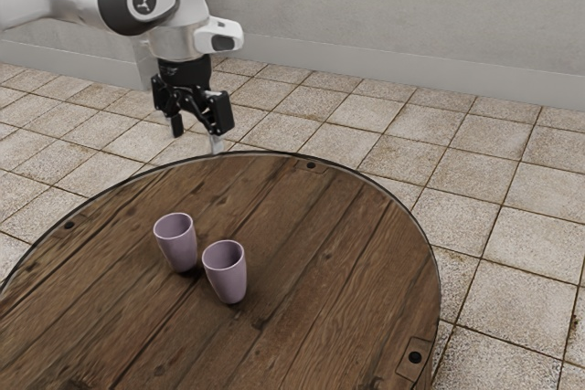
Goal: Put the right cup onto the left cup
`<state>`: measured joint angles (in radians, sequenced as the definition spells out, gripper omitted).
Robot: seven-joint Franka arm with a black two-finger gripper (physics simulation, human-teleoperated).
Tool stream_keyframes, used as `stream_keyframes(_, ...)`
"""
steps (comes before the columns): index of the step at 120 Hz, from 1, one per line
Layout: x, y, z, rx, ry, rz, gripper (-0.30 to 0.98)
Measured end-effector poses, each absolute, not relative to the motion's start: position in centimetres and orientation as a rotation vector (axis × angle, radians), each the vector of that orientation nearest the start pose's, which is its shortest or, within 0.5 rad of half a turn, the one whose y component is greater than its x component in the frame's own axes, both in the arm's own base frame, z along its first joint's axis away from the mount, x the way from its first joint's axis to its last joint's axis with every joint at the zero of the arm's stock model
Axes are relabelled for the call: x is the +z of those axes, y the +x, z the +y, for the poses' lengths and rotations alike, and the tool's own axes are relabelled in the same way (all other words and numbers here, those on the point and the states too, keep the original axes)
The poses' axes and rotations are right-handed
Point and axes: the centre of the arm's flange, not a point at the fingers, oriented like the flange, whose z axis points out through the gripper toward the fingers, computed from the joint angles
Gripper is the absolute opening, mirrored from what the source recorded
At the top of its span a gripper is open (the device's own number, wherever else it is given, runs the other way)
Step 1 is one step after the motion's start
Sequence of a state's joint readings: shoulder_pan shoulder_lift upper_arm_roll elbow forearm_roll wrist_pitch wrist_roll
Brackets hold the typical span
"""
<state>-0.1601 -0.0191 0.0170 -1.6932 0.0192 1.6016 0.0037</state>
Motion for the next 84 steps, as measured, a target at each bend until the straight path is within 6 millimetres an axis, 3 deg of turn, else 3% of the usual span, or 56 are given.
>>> stream_keyframes(26,57.7,54.4,-7.2,0.05,-3.113,0.22,0.69)
stream_keyframes(56,54.6,53.8,-5.2,0.088,-3.155,0.138,0.69)
stream_keyframes(84,51.5,52.7,-7.1,0.13,-3.162,0.142,0.6)
